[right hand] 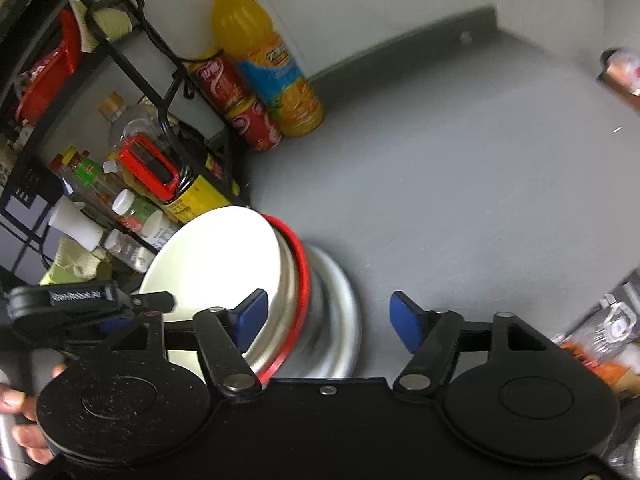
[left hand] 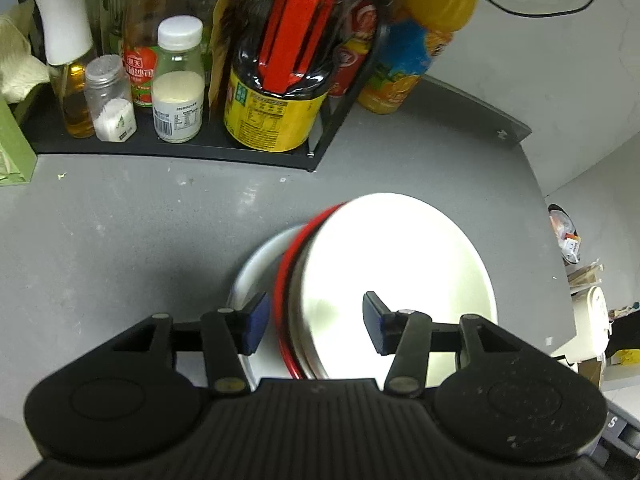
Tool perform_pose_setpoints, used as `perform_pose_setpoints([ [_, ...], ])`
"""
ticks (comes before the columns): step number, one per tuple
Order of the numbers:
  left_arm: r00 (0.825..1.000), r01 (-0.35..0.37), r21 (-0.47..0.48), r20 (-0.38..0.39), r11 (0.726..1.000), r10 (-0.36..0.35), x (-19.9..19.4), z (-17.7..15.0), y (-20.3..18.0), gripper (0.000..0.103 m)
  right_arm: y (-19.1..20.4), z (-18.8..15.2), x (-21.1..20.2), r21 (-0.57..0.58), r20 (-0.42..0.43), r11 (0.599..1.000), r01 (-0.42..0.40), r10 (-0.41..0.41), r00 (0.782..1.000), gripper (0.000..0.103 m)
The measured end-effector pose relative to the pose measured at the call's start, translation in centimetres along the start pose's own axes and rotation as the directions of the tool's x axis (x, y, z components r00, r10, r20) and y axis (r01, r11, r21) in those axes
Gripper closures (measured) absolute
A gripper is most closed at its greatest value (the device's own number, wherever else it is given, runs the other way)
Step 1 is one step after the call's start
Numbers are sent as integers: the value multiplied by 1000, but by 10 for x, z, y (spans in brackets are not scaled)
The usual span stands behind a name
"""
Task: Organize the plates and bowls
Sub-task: 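Lower the bowl stack onto the 'BAKERY' plate and open both grippers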
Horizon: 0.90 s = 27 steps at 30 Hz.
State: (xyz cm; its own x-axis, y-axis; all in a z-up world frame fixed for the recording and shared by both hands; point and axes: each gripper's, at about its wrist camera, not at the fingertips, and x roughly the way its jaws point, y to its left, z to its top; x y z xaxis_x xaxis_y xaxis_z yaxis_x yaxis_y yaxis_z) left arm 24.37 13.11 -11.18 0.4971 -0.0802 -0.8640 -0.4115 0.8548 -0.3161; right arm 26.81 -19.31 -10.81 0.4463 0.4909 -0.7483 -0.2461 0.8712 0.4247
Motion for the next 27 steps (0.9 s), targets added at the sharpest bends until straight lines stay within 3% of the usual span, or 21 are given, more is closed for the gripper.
perform_pose_setpoints([
  [6,998,1,61,70,998,-5,-37,-30,-14,53,-11,-22,-43,4,69,1000,23,-24,997,29],
  [13,996,39,90,77,995,-46,-67,-67,-33,53,-16,-52,-93,26,161,997,68,-71,984,24],
  [27,985,116,243,97,963,-143,-114,-131,-63,53,-9,-97,-161,34,247,995,90,-96,964,23],
])
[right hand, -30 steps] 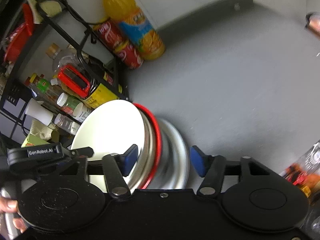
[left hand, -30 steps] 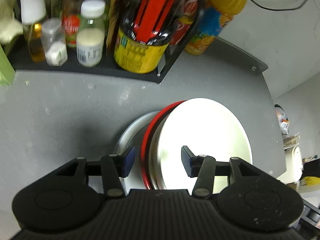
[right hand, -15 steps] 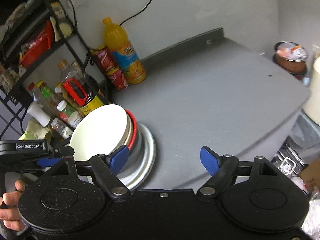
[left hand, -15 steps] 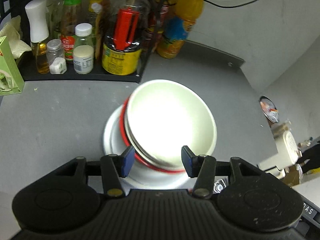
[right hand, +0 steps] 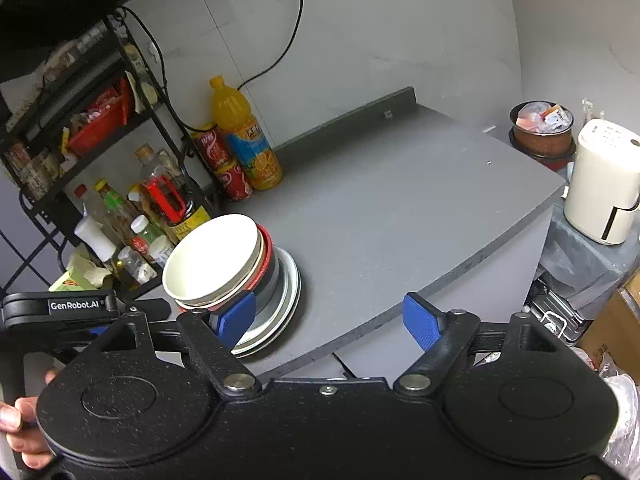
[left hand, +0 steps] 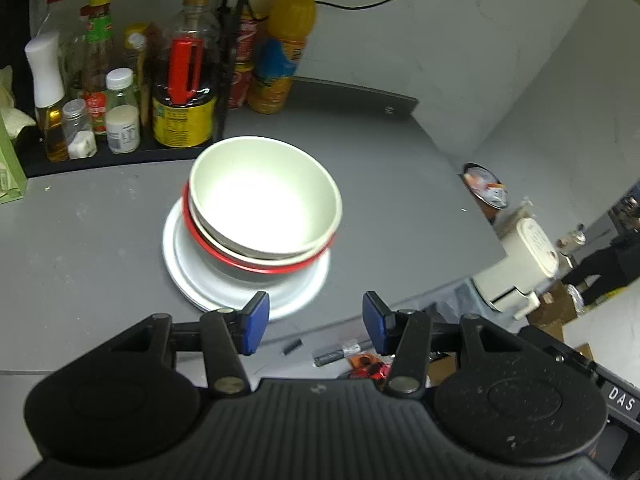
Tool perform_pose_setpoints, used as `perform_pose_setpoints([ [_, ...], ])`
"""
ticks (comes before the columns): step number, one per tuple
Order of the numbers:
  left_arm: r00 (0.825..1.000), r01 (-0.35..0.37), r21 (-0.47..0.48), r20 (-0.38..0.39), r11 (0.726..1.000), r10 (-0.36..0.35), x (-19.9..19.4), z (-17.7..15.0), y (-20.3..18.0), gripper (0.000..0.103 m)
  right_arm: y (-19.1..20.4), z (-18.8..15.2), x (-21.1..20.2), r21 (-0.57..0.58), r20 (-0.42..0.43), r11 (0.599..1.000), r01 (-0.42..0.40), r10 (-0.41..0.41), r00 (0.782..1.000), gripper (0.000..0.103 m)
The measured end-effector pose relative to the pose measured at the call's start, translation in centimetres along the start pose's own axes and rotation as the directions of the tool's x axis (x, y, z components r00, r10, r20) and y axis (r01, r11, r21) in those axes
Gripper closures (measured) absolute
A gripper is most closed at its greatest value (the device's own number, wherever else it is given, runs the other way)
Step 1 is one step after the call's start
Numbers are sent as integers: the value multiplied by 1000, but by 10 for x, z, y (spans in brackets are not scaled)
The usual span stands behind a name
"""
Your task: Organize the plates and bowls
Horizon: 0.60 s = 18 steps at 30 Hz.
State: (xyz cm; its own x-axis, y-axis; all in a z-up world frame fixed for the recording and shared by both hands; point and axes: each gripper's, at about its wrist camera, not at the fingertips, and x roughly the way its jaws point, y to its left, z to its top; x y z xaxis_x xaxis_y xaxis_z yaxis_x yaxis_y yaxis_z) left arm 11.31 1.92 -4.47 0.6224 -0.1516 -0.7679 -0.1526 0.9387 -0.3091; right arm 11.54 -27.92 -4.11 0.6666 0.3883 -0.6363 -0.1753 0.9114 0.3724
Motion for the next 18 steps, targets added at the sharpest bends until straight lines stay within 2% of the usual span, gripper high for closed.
perform_pose_setpoints([
  [3,1000,-13,44,9,999,13,-11,-9,-9,53,6,-6,-13,-28,23,999,31,-30,999,21],
  [5,1000,-8,64,10,998,7,-18,-14,-13,53,9,-10,-22,-38,36,998,56,-54,998,11],
  [6,1000,-8,75,8,997,7,-22,-17,-15,52,10,-12,-26,-39,45,997,61,-59,997,9],
  [9,1000,-10,112,20,994,8,-33,-25,-19,32,8,-17,-38,-31,53,997,68,-67,996,5],
  [10,1000,-13,131,29,991,9,-37,-29,-21,26,8,-19,-41,-33,60,997,73,-71,996,0],
  [15,997,-59,201,59,978,48,-54,-43,-28,17,13,-27,-54,-59,68,994,93,-89,994,0],
  [18,997,-59,204,70,977,46,-64,-49,-29,13,14,-30,-58,-57,62,993,102,-99,993,0],
])
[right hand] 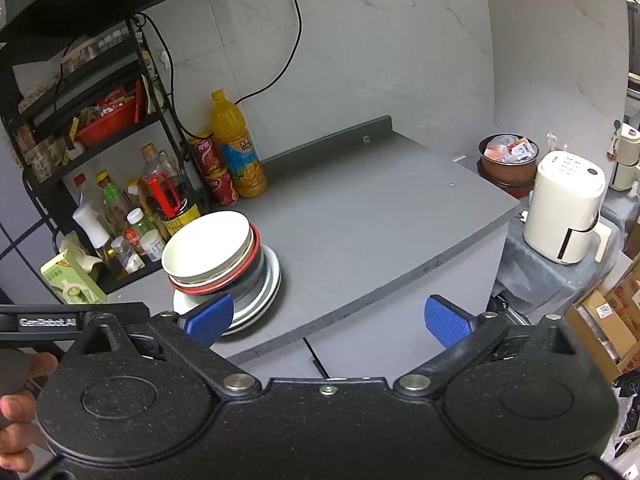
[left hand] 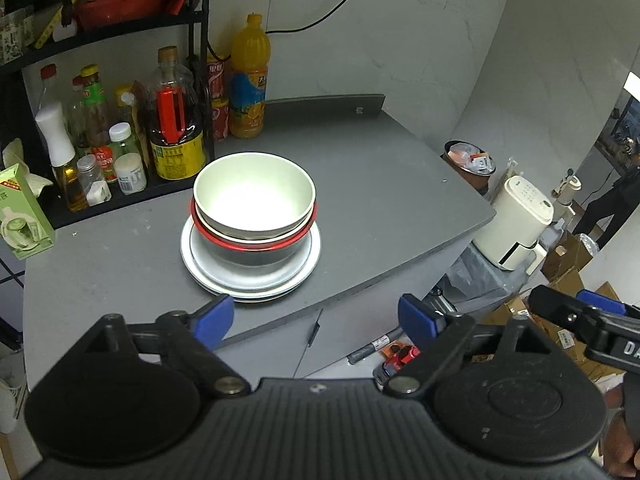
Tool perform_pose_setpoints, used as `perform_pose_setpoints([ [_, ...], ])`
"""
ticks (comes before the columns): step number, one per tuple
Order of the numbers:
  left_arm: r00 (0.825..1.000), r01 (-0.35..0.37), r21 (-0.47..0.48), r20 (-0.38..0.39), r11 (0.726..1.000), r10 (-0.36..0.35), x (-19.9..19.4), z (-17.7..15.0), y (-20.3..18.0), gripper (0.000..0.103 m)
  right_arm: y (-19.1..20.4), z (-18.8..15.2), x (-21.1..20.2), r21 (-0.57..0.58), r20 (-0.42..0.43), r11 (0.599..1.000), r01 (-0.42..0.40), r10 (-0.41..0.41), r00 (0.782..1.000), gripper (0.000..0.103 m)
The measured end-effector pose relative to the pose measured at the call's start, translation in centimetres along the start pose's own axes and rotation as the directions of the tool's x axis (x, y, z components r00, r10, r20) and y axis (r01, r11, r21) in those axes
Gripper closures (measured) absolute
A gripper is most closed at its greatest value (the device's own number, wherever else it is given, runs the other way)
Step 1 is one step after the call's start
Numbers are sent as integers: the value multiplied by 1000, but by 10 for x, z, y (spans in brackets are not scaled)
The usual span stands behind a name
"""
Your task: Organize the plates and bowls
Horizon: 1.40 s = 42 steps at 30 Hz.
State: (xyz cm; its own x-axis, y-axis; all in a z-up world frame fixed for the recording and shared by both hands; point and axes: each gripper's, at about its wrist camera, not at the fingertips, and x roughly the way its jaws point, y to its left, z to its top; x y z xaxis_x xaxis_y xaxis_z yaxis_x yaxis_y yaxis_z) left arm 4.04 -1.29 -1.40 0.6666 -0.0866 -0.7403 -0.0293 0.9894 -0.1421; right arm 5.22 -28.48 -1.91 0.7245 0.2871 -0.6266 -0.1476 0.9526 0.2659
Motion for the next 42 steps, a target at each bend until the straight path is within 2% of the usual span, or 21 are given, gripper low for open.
perform_pose_setpoints([
  [4,1000,2,35,17,999,-2,-14,-6,-3,11,2,-4,-9,-7,-1,1000,0,0,1000,0],
  [8,999,15,30,33,999,-16,-28,-11,-1,9,5,-7,-19,-19,3,1000,-1,1,1000,0],
  [14,998,-11,50,63,999,7,-44,-18,5,5,14,-12,-28,-45,5,999,17,-16,1000,0],
  [28,998,-44,-24,45,999,45,-52,-36,35,2,27,-20,-35,-100,-7,995,10,-11,1000,0],
  [42,997,-40,-33,64,999,42,-56,-33,39,0,27,-18,-35,-97,-10,995,5,-6,1000,0],
])
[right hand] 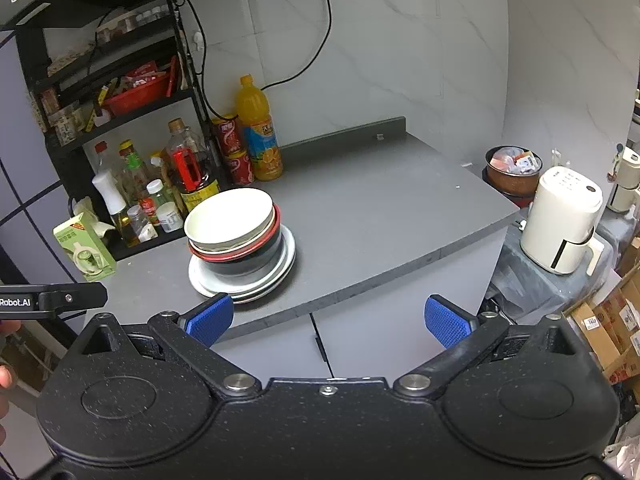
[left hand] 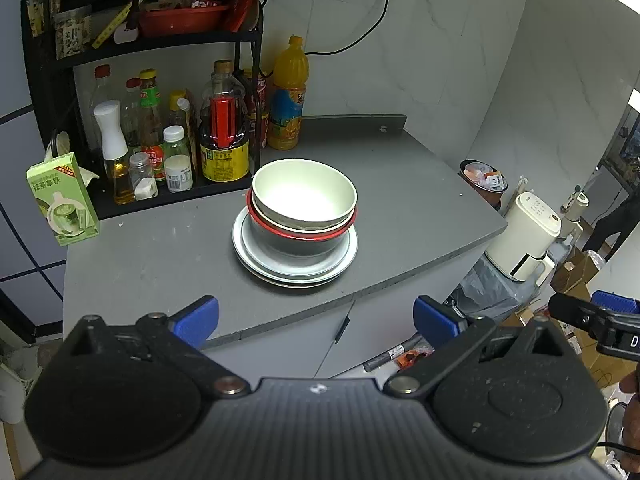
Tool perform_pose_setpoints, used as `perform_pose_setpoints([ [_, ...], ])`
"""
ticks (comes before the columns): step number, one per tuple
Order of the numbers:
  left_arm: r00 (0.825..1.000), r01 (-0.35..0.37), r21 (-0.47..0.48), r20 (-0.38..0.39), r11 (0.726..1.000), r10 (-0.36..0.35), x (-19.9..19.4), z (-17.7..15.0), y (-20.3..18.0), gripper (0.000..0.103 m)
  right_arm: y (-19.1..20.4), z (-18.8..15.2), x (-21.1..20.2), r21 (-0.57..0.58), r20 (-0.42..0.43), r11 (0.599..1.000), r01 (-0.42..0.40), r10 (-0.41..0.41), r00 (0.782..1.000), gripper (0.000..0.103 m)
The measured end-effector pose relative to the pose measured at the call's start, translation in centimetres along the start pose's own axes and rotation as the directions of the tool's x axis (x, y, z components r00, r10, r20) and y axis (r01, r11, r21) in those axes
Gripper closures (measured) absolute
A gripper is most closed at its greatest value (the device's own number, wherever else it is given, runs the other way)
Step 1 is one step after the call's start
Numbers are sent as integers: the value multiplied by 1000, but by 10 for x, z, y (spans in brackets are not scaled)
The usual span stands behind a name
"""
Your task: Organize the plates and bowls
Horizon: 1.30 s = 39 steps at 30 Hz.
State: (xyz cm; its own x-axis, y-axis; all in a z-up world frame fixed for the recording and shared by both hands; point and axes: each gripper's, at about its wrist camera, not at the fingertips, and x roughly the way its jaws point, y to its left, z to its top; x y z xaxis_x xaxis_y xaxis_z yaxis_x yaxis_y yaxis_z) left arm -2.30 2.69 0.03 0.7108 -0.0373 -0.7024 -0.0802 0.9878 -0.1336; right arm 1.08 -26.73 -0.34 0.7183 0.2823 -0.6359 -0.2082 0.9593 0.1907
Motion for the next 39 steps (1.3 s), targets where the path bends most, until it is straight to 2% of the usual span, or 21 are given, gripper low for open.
perform_pose_setpoints([
  [19,1000,16,31,-6,999,-16,6,7,-9,0,-2,1,4,13,0,1000,20,-20,1000,0],
  [39,1000,4,44,-9,999,-4,10,13,1,0,-9,2,3,28,-2,999,16,-16,1000,0],
])
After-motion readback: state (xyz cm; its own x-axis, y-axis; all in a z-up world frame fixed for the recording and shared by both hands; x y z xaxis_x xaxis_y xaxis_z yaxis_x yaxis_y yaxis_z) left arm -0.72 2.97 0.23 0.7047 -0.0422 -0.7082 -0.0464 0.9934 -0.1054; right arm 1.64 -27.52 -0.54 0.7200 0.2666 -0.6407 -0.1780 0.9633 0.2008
